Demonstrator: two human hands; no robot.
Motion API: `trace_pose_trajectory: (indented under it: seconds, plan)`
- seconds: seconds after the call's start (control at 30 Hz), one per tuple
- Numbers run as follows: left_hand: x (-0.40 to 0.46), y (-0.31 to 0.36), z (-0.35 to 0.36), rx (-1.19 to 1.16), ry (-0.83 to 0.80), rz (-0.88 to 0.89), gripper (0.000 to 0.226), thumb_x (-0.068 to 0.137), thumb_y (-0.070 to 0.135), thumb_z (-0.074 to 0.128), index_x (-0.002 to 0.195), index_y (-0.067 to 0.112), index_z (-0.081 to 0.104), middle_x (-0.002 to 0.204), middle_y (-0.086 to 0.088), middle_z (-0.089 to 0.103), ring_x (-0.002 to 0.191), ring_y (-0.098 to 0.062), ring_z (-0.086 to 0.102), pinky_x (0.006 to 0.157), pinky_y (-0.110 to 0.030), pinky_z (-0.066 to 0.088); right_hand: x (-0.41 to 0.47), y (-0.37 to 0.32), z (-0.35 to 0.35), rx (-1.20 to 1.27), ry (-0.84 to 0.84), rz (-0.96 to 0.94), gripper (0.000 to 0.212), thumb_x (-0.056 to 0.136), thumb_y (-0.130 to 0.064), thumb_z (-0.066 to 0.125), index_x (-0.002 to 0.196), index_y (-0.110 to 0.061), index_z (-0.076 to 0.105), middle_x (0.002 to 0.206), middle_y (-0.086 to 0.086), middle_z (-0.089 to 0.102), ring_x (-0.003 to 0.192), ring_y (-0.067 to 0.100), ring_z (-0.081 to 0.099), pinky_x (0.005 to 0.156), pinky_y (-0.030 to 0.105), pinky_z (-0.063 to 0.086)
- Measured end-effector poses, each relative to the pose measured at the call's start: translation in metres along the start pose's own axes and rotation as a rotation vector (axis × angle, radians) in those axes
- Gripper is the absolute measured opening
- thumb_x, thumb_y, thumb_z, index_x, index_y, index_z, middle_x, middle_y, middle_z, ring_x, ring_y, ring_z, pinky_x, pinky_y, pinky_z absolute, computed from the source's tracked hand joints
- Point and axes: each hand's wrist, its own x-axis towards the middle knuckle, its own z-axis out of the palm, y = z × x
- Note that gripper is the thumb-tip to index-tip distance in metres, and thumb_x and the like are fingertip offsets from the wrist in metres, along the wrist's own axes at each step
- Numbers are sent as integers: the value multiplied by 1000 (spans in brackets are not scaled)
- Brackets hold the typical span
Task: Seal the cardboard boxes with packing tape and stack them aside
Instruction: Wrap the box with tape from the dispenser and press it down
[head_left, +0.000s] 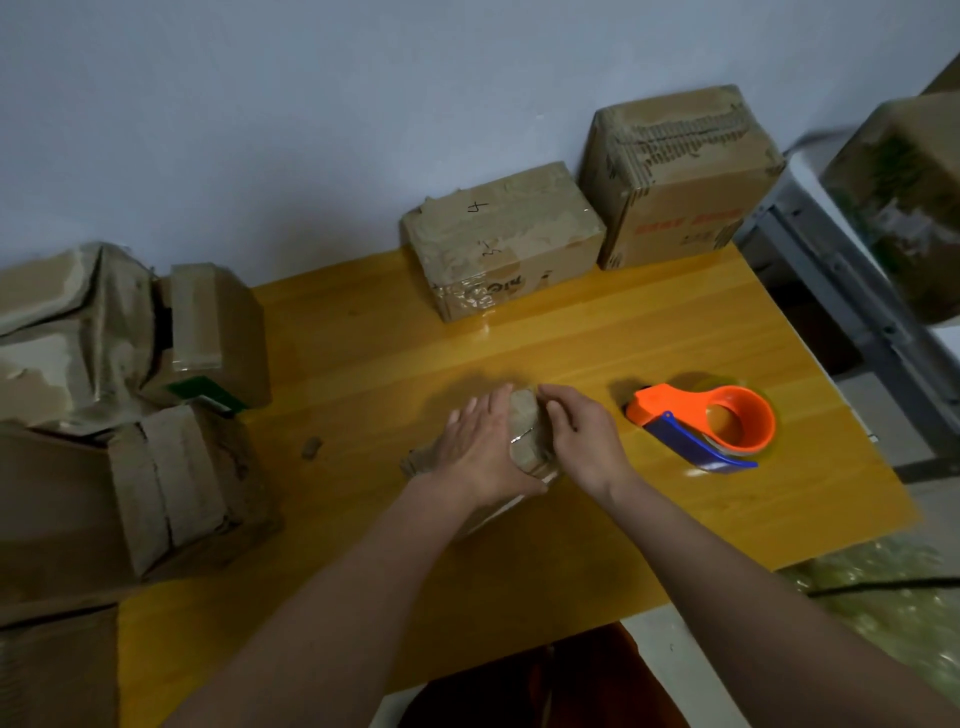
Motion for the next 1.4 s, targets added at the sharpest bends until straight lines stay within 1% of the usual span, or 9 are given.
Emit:
trace_pose_trajectory:
  seconds: [0.13, 0.2, 0.27, 0.4, 0.53, 0.73, 0.93, 1.23, 1.4]
  plan:
    - [-3, -1, -2, 9, 34, -3, 119, 59, 53, 86, 150, 22, 15, 151, 5, 30, 143, -22, 21, 116, -37, 16, 7, 4, 2, -21, -195, 52, 32, 98, -6, 43, 125, -9, 60, 125, 12, 63, 118, 28, 55, 95, 32, 42]
    - [-5, 0, 1, 8, 52, -9, 116, 59, 53, 85, 148, 23, 18, 148, 6, 33, 140, -22, 25, 113, -36, 19, 14, 2, -2, -41, -75, 22, 28, 97, -8, 45, 118, -8, 64, 118, 12, 66, 112, 29, 57, 93, 34, 43]
    - [-6, 0, 5, 2, 83, -21, 112, 58, 55, 85, 145, 23, 22, 144, 6, 37, 135, -20, 31, 109, -36, 24, 16, -4, -1, -19, 37, -65, 25, 96, -7, 46, 112, -10, 65, 111, 10, 67, 107, 25, 59, 91, 30, 43]
    - [-6, -2, 10, -22, 115, -46, 105, 56, 56, 85, 138, 22, 29, 134, 6, 44, 127, -19, 37, 105, -36, 29, 14, -8, 7, -105, -173, -180, 34, 96, -4, 45, 125, -14, 60, 118, 8, 58, 117, 18, 49, 92, 10, 30]
    - [-8, -5, 13, -52, 143, -56, 105, 55, 57, 85, 138, 23, 29, 133, 6, 45, 126, -19, 38, 104, -35, 29, 17, -4, 7, -199, -193, -262, 32, 93, -4, 52, 123, -8, 60, 117, 8, 60, 117, 22, 46, 92, 14, 30]
    - [-12, -3, 16, -103, 187, -107, 101, 56, 55, 85, 136, 25, 31, 132, 6, 45, 126, -19, 39, 105, -35, 28, 25, -13, 19, 157, -194, 96, 28, 89, -8, 64, 118, -8, 65, 116, 7, 66, 110, 18, 60, 95, 25, 46]
    - [-14, -2, 17, -121, 184, -149, 117, 58, 56, 85, 150, 28, 17, 145, 4, 37, 136, -22, 31, 112, -37, 22, 27, -17, 17, -5, -238, 91, 31, 90, -11, 63, 121, -9, 65, 118, 5, 66, 111, 18, 59, 97, 30, 46]
    - [-21, 2, 20, -67, 198, -147, 113, 66, 61, 77, 150, 50, 2, 138, 1, 40, 126, -23, 36, 105, -38, 27, 31, -17, -10, -111, -290, 111, 15, 81, -6, 69, 94, -8, 76, 90, 7, 73, 80, 8, 57, 57, 16, 41]
    - [-20, -3, 21, -79, 258, -265, 107, 67, 69, 71, 150, 46, 8, 138, -3, 39, 125, -25, 37, 106, -40, 29, 1, 4, -33, -111, 105, -4, 15, 90, -11, 62, 89, -7, 76, 99, 7, 73, 95, 21, 66, 81, 26, 46]
